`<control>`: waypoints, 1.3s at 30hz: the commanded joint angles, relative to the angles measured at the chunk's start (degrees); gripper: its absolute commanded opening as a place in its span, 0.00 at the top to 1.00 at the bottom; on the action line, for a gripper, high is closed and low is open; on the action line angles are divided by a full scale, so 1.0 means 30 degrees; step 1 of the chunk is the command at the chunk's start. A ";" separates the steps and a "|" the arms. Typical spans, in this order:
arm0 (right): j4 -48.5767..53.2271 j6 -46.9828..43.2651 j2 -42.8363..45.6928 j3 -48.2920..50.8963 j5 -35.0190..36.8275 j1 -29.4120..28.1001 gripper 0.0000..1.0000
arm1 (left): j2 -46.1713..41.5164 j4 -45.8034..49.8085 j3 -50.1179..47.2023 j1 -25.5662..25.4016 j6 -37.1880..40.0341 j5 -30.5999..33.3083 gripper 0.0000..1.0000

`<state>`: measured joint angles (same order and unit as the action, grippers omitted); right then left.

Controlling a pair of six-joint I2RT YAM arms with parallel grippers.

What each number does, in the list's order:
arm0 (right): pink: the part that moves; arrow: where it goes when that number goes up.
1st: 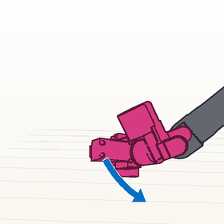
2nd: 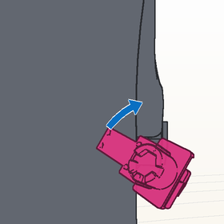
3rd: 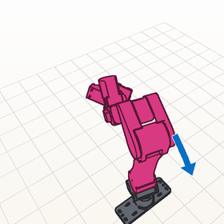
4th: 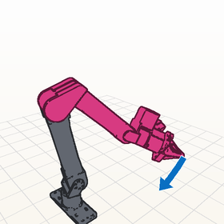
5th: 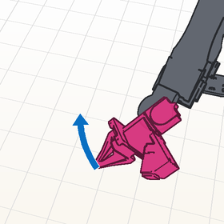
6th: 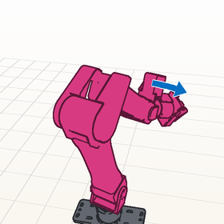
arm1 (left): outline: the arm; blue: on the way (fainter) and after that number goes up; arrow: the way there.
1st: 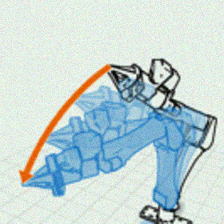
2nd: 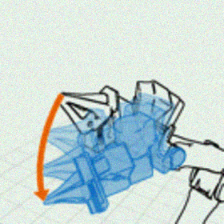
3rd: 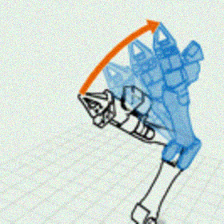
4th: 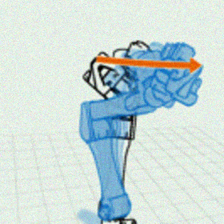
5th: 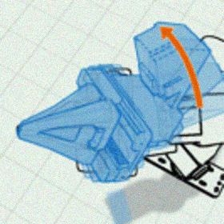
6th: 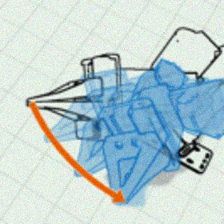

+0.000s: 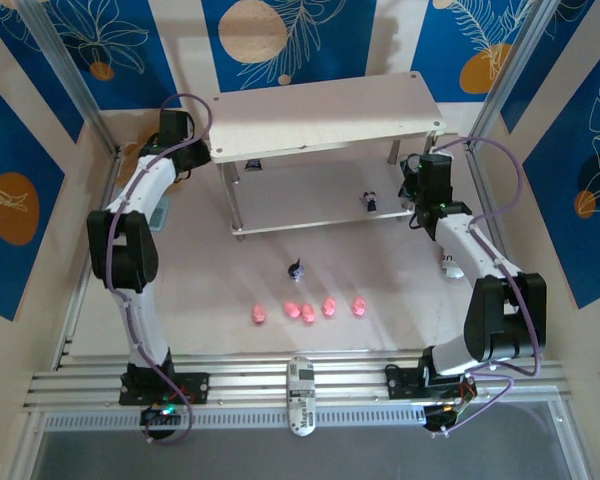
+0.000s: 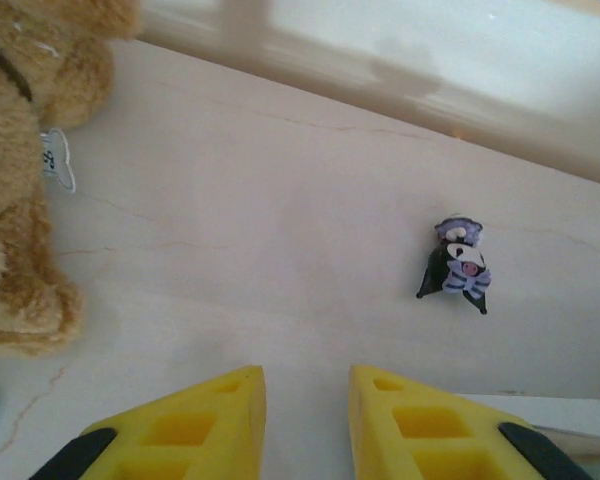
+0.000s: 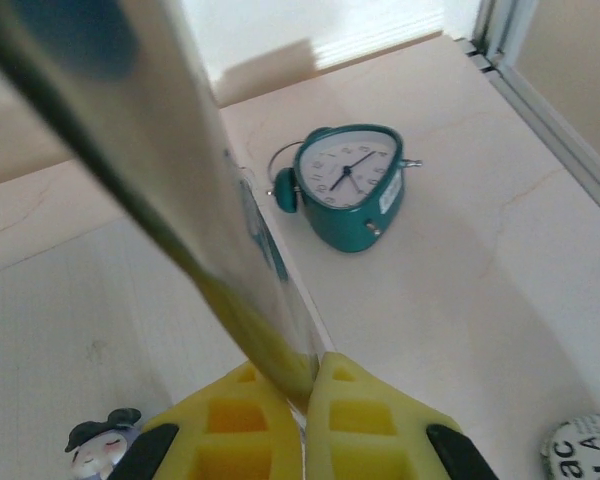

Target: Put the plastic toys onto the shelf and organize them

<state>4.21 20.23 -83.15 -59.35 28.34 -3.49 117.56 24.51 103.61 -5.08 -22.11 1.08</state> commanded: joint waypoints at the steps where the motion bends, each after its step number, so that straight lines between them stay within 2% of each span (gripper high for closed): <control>1: -0.0953 0.0654 0.1348 -0.0100 0.1728 0.1000 1.00 | 0.0329 0.0603 0.0852 -0.0150 0.0415 0.0137 0.71; 14: -0.0440 0.1066 0.1976 0.0243 0.1434 0.2582 1.00 | 0.0935 0.1057 0.1901 -0.0495 0.1084 0.0502 0.69; 27: 0.0487 0.1180 0.1926 -0.0184 0.0973 0.3062 1.00 | 0.3688 0.1424 0.4925 -0.1215 0.1177 0.0270 0.66; 31: 0.0807 0.1224 0.1948 -0.0481 0.0359 0.3036 0.77 | 0.4676 0.1161 0.5807 -0.1476 0.1239 0.0126 0.63; 33: 0.1177 0.1325 0.1939 -0.0704 0.0188 0.3030 0.65 | 0.5134 0.1060 0.6127 -0.1540 0.1261 0.0136 0.57; 37: 0.2137 0.1648 0.2003 -0.1072 -0.0151 0.2977 0.54 | 0.5751 0.0459 0.6359 -0.1577 0.1217 0.0053 0.51; 39: 0.2566 0.1850 0.2109 -0.1157 -0.0396 0.2949 0.51 | 0.6093 0.0211 0.6581 -0.1572 0.1217 -0.0215 0.46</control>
<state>9.93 24.27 -78.52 -60.80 27.66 5.28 134.06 27.09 120.64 -9.56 -18.76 1.56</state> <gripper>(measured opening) 0.481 0.526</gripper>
